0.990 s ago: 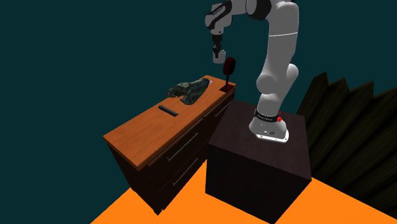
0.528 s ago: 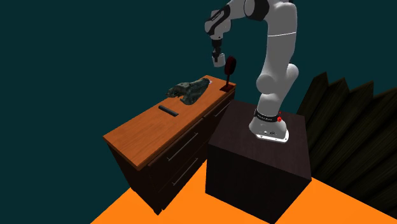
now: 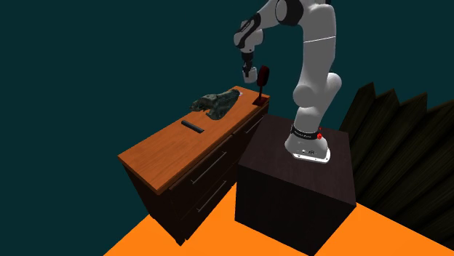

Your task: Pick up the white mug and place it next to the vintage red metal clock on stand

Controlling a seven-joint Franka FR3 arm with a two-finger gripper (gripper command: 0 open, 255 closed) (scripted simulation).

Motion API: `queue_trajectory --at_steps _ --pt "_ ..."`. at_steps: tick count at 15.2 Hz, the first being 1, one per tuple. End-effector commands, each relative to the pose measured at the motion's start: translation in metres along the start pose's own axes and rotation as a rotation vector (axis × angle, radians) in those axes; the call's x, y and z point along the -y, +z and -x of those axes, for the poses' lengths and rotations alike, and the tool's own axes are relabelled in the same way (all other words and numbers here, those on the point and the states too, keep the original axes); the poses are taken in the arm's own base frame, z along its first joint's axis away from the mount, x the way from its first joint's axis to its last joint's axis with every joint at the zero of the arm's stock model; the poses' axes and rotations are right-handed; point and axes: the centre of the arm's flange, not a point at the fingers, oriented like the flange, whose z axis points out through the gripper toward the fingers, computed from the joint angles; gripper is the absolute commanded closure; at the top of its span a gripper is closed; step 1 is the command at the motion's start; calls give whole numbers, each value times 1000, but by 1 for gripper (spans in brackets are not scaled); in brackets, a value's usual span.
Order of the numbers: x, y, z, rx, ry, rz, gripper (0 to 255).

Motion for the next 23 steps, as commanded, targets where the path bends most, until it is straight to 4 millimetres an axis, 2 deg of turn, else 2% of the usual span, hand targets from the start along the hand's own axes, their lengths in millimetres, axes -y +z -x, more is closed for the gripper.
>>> queue_trajectory --at_steps 1,23 --pt "1 11 0 0 0 0 255" --pt "6 127 -6 0 0 0 255"
